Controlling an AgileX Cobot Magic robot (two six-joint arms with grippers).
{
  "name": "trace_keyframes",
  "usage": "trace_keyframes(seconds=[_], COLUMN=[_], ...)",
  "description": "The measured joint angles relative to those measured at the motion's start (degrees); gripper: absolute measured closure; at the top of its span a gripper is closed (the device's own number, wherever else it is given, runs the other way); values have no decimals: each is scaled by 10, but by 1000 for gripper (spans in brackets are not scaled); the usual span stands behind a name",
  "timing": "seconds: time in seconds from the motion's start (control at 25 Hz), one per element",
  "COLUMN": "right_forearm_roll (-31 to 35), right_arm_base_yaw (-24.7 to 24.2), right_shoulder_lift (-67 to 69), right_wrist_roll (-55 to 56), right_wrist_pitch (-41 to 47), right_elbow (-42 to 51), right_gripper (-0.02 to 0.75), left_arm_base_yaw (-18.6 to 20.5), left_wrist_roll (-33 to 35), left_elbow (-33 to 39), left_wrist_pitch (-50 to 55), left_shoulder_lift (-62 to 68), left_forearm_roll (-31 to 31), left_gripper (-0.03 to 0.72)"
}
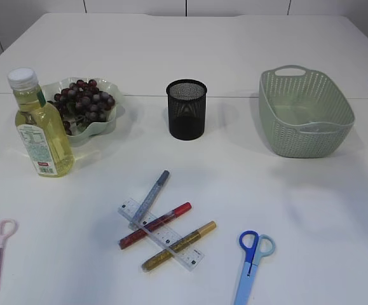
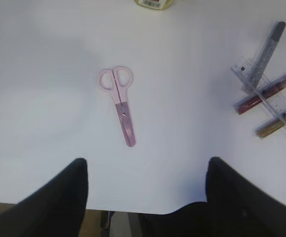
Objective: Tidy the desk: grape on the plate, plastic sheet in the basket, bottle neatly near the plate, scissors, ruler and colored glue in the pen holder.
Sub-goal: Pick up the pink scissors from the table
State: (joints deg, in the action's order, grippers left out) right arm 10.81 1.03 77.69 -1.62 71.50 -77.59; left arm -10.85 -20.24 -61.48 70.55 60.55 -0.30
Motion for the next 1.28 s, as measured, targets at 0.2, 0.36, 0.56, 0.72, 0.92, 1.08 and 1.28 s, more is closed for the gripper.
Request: trace_keyframes(seconds=[0.2,0.36,0.56,0.72,0.92,1.08,1.28], right_forearm_roll=[-1,-2,-2,-1,3,5,5], right_arm_base_yaw=[0,0,0,0,0,0,0], right_shoulder_lift=[0,0,0,0,0,0,0], right_wrist_roll=[0,0,0,0,0,0,0], right_wrist_pitch=[0,0,0,0,0,0,0], right_elbow=[0,0,0,0,0,0,0], right_gripper=[207,207,207,207,207,207,207], left_arm_base_yaw=[0,0,0,0,0,0,0], left_wrist_roll=[-34,-49,-53,-53,-56,-71,-101], left_elbow=[-1,-1,-1,-1,-1,-1,10], left_wrist_pitch=[6,6,6,5,2,-2,-8], left_shoulder_lift=[7,33,91,142,201,234,246], left_forearm_roll=[-20,-30,-38,-50,-55,-55,-37], left_gripper=[196,211,216,217,218,219,219])
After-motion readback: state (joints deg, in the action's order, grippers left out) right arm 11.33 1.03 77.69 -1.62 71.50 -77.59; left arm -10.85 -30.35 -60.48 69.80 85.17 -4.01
